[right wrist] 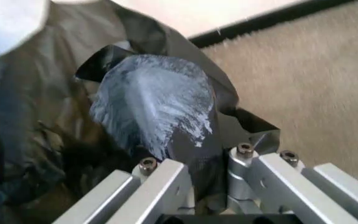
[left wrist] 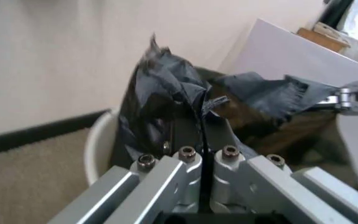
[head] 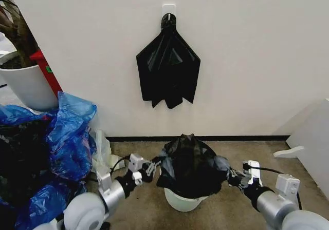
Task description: Place the garbage bag over the trash bin.
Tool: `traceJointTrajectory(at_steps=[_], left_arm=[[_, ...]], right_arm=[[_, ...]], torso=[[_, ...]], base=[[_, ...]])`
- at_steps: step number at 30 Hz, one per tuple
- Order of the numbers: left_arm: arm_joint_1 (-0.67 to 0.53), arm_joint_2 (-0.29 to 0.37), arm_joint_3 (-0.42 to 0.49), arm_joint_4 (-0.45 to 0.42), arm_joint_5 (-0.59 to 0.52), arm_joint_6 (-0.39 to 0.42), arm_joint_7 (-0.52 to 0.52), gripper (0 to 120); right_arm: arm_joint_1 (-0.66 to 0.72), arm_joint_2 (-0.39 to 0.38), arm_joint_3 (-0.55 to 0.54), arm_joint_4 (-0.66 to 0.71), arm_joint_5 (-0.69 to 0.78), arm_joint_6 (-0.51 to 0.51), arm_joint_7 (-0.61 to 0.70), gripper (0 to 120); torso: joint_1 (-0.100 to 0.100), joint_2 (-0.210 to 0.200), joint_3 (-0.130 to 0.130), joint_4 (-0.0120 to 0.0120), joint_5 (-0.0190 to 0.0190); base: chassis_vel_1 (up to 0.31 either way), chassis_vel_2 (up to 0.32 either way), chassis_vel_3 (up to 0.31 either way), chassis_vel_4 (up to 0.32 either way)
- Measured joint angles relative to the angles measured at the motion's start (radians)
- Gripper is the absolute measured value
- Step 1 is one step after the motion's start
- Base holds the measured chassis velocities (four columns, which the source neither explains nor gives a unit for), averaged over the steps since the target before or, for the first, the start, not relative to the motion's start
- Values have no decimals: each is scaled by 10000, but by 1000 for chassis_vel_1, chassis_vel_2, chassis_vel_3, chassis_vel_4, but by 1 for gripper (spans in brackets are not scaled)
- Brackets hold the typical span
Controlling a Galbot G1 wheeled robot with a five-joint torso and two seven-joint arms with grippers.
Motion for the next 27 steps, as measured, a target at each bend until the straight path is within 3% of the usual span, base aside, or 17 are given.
traceJointTrajectory(at_steps=[8,16,27], left_arm=[[688,-309,58,-244,534,-116,-497,0],[1378,-363,82,291,1382,-326,-885,0],[1365,-1147,465,1376,1931,-419,-1019,0]], right_arm=[[-249,224,-168,3,803,-353,869,0],[-431,603,-325,-104,1102,-399,1319,0],[-449,952,-723,-728,684,-189,1359,0]], torso=[[0,0,1,0,1],[1,0,1,2,1],[1,-2,1,0,0]], base=[[0,0,0,0],[0,0,0,0],[0,0,0,0]])
